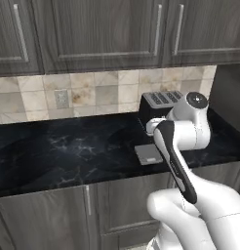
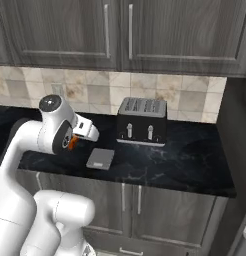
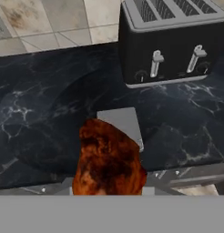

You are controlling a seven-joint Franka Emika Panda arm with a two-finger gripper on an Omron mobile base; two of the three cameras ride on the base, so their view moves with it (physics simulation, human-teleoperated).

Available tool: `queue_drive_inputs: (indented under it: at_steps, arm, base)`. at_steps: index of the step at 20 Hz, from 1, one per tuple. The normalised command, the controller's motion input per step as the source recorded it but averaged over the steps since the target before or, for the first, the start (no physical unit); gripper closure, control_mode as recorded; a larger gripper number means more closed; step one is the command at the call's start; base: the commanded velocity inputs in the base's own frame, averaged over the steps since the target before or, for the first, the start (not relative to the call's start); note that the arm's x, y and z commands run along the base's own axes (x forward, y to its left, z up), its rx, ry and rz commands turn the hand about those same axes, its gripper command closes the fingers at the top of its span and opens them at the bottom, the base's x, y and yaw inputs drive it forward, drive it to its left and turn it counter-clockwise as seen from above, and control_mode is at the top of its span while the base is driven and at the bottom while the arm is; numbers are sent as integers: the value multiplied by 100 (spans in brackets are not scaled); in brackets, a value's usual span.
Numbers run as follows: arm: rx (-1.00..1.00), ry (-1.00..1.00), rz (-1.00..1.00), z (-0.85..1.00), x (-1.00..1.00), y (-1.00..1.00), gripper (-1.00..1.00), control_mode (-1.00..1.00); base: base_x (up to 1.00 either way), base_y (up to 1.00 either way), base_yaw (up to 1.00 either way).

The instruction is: Take the chicken drumstick from the fridge and place it on the digital scale on the counter by the fridge. Wait a few seconds for a reading, then move it to the plate on the dining counter.

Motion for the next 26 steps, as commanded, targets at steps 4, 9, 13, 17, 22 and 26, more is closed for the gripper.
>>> queue_drive_inputs:
  at_steps: [4,9,13,17,22,26]
  arm:
    - [0,0,0,0,0,0,100,100]
    - [0,0,0,0,0,0,100,100]
    - [0,0,0,0,0,0,100,100]
    - [0,0,0,0,0,0,100,100]
    - [0,0,0,0,0,0,100,100]
    - [0,0,0,0,0,0,100,100]
  base:
    - [-100,47,-3]
    - [-100,35,-21]
    - [-88,0,-71]
    - [-52,0,-89]
    - [-58,0,-84]
    - [-67,0,-78]
